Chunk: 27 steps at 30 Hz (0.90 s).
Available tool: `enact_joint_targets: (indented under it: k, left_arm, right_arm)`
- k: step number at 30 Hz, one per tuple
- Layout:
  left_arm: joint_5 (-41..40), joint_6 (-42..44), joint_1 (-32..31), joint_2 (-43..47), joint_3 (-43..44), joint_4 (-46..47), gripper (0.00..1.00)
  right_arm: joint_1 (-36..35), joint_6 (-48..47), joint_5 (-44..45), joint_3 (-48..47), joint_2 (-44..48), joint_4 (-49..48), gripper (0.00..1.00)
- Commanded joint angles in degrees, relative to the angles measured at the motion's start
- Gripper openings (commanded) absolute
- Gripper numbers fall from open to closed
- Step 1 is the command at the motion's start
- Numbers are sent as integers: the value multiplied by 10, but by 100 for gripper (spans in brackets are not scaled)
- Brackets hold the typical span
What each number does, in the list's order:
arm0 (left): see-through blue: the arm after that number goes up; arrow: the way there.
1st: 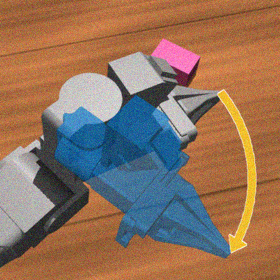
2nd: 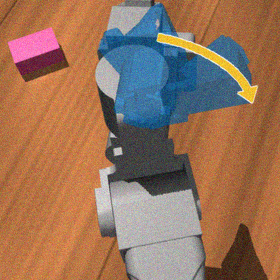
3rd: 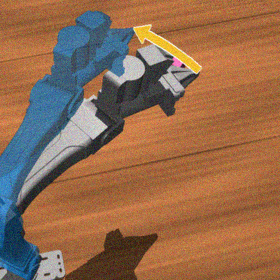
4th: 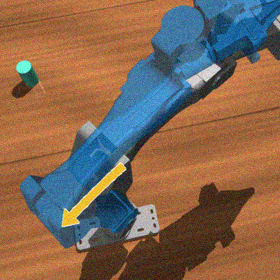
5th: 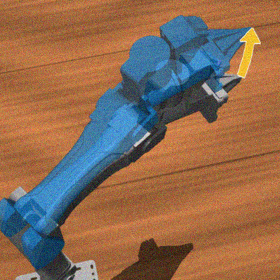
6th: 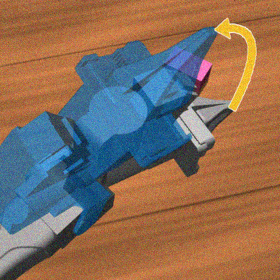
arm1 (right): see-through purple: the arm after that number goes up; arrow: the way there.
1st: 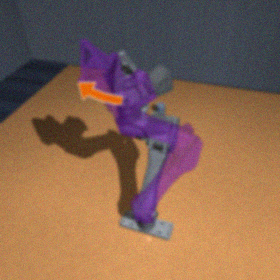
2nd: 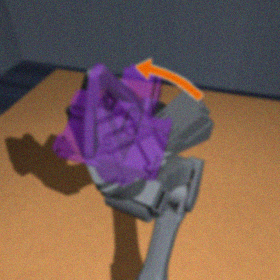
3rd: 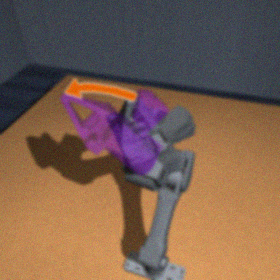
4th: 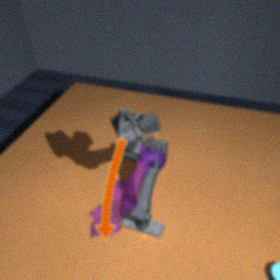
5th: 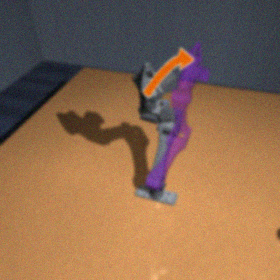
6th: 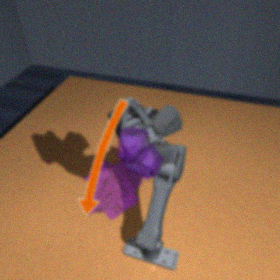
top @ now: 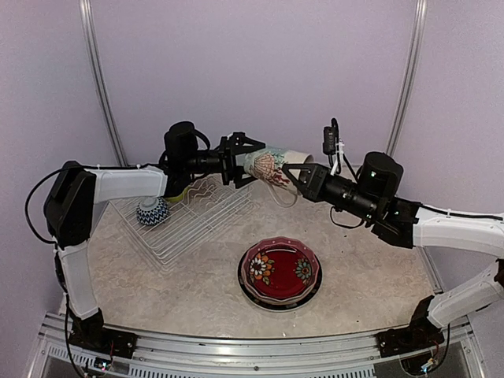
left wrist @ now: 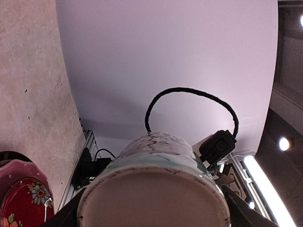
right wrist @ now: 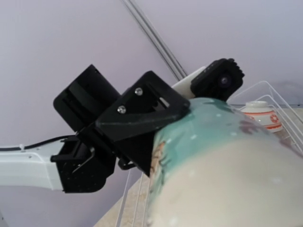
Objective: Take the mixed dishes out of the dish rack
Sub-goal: Pass from the left arm to the right, then place the cup at the center of the board.
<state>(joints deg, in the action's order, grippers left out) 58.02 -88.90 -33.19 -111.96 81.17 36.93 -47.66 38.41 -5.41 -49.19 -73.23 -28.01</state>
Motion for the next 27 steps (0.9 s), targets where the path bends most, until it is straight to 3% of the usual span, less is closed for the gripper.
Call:
enact_joint_targets:
  k: [1,3,5,6,7,15,23,27]
  left_arm:
    - [10,8,-2,11,9,6,39]
    - [11,34,0,24,-1,-14,64]
    - [3,76,6,45,-12,-59,81]
    - [-1,97,11,53,-16,-84,96]
    - [-3,115,17,65,-20,-106,99]
    - [-34,304,101,158,-33,-363,99]
    - [-117,538,164,259,38,-621,99]
    - [-203,639,169,302,48,-689,99]
  right_arm:
    - [5,-34,50,20,43,-43,0]
    - [5,-37,61,28,50,-46,0]
    - [5,-34,76,41,59,-49,0]
    - [5,-34,81,44,64,-47,0]
    - [5,-34,85,44,68,-39,0]
    - [6,-47,136,52,125,94,0]
    - [10,-16,242,-19,165,514,0]
    - [11,7,264,-85,138,697,0]
